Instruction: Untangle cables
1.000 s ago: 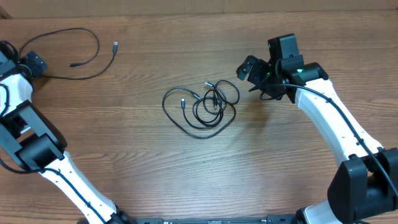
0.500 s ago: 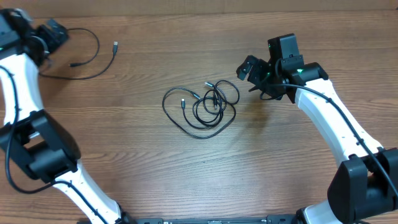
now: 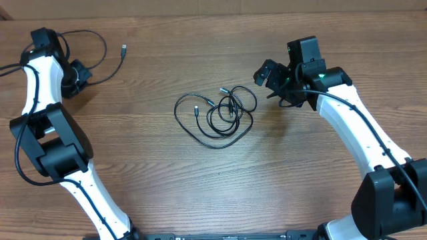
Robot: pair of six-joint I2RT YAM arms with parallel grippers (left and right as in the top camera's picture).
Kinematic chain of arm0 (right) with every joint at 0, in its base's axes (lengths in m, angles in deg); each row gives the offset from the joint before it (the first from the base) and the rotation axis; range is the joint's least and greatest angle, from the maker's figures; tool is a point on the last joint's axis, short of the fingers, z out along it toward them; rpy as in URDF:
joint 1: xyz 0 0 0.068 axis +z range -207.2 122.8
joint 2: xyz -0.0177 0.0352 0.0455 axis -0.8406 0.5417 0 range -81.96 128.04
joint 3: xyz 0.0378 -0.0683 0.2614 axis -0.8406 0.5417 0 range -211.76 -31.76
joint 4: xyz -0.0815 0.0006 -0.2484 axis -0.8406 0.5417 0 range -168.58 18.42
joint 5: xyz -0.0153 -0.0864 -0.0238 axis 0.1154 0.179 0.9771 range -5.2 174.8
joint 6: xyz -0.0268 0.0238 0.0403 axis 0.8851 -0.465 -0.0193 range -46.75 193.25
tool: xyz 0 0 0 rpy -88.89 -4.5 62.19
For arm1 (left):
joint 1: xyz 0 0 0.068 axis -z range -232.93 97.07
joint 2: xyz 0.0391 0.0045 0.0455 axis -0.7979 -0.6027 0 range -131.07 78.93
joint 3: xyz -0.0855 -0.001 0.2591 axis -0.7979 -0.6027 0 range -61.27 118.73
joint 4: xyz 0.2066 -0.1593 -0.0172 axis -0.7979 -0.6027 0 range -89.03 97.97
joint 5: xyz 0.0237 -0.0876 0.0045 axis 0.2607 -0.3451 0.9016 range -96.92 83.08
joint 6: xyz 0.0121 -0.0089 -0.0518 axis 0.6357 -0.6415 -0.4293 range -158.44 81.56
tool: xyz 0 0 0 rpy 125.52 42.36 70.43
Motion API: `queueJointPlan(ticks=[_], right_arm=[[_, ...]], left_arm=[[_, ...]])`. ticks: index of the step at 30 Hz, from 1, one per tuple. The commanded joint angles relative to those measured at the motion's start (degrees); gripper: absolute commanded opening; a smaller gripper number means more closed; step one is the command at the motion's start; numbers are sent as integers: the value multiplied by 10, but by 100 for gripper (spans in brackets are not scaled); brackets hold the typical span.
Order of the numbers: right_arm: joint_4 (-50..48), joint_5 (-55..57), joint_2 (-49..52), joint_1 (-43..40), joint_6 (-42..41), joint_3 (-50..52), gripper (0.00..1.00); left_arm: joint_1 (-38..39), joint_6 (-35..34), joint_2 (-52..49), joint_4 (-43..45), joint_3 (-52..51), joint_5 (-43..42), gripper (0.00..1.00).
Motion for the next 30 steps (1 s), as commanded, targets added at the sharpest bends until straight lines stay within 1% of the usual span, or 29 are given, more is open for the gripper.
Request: queueJointPlan(ticks=[1,11,22,30], right_arm=[[-2,6,0,-1,3,3,100],[-2,5,0,-1,3,3,100],[-2,5,0,-1,3,3,100],[-2,5,0,-1,3,3,100]], left_arm=[[-2,-6,-3,-1,-7,41,4],[-2,-10,-7,54,-75,44,4],[-2,-10,-38,95,-77,43,4],[-2,-9,-121,152,-77,43,4]])
